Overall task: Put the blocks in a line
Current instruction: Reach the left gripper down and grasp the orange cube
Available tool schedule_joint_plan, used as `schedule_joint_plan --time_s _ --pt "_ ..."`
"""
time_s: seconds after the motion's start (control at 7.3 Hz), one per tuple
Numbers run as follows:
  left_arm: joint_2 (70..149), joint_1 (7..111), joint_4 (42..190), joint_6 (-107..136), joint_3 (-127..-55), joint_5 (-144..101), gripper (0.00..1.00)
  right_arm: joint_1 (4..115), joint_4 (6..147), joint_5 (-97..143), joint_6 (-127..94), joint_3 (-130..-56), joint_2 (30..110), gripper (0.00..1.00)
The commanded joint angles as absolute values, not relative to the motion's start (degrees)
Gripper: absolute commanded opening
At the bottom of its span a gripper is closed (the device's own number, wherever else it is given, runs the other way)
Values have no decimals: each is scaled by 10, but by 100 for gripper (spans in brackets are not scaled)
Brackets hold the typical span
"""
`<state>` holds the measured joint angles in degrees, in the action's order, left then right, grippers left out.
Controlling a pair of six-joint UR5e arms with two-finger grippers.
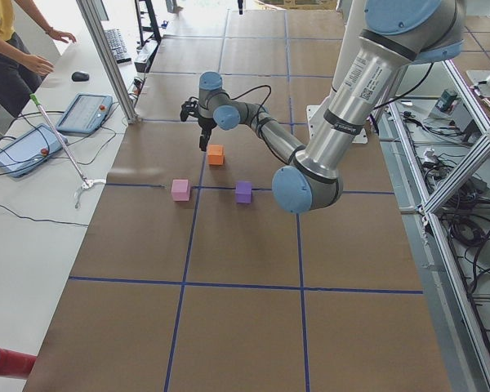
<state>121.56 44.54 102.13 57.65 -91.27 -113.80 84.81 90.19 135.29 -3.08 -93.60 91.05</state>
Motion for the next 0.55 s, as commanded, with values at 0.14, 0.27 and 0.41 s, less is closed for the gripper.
schedule_joint_plan --time_s 0.14,0.27,0.41 --pt "1217 421 1027 599 -881 -1124 100 848 902 1353 -31 -936 911 100" --pt "1221 413 1033 599 -875 -1121 100 848 903 1353 -31 -936 911 100" --pt "1226 411 1050 599 -851 -1120 100 848 902 1353 -31 -936 911 100"
